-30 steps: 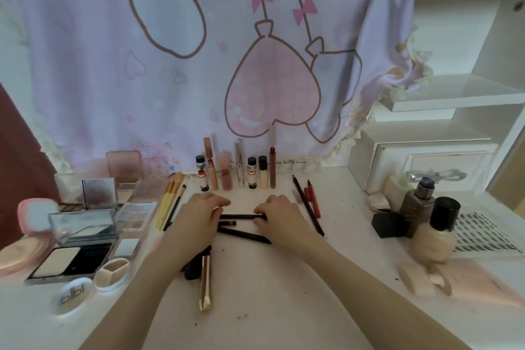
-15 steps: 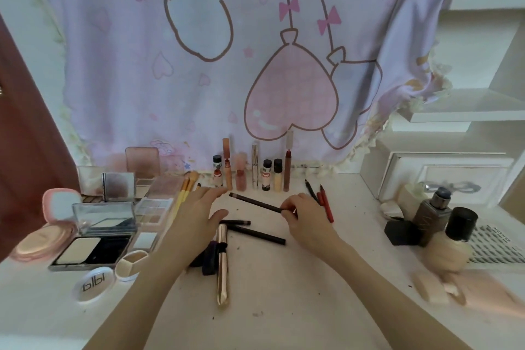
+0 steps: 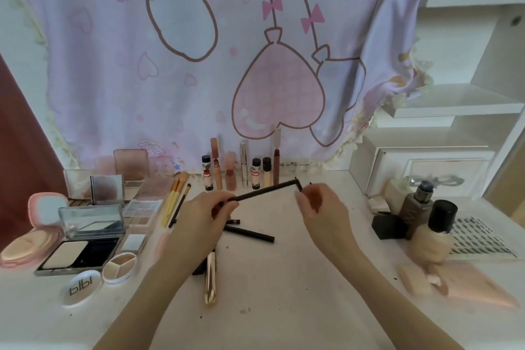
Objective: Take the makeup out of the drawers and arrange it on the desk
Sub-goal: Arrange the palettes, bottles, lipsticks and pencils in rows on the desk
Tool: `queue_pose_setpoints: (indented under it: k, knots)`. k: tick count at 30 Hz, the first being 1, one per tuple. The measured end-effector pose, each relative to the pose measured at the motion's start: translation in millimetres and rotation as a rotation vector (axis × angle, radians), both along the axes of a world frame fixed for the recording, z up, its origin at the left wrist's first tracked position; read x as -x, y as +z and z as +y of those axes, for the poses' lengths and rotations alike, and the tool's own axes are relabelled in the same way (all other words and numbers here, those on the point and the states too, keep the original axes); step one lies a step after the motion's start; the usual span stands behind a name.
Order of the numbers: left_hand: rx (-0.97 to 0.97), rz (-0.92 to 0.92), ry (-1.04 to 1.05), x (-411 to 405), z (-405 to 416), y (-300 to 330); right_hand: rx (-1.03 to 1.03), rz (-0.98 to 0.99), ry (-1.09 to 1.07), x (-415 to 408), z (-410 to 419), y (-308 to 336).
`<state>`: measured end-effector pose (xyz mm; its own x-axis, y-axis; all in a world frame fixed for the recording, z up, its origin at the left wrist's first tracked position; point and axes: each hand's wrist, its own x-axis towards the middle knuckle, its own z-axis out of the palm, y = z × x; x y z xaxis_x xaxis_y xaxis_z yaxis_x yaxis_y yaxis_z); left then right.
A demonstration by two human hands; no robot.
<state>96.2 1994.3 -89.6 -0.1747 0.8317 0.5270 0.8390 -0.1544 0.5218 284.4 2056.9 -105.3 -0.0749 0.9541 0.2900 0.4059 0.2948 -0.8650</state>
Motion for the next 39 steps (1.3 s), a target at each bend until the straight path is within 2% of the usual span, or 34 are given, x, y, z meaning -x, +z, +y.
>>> queue_pose_setpoints:
  k: [2,7,9,11,15,16,19,21,28,32,39]
  knots:
    - [-0.007,0.012,-0.035,-12.1,-0.3,-2.0,0.137,0.05,0.104,6.1,-6.7,-5.4]
    - [0.001,0.1,-0.147,-38.7,0.3,-6.5,0.39,0.538,0.22,7.1,-11.8,11.4]
    - [-0.038,0.145,-0.158,-44.1,-0.1,-7.4,0.439,0.621,0.301,4.2,-10.9,19.1]
    - [-0.052,0.173,-0.156,-47.6,-0.6,-9.2,0.376,0.576,0.333,5.0,-12.1,21.4]
    - [0.009,0.213,-0.225,-54.0,-3.2,-7.1,0.186,0.421,0.251,1.0,-9.2,23.8]
    - [0.008,0.142,-0.231,-53.5,-3.4,-3.0,0.128,0.306,0.252,-2.8,-8.1,24.5]
    - [-0.035,-0.014,-0.226,-42.6,1.2,8.3,0.02,-0.221,0.382,-12.7,-8.7,24.8]
    - [-0.007,-0.026,-0.302,-35.8,4.6,15.2,0.037,-0.406,0.494,-16.1,-11.5,20.4]
    - [0.156,0.089,-0.418,-26.1,-1.2,23.7,-0.095,-0.452,0.556,-20.6,-20.7,16.9]
    - [0.115,0.122,-0.396,-29.6,-0.9,21.7,-0.11,-0.415,0.514,-23.4,-26.5,13.7]
    - [0.083,0.125,-0.349,-38.9,3.7,16.8,-0.205,-0.629,0.414,-26.2,-26.7,12.1]
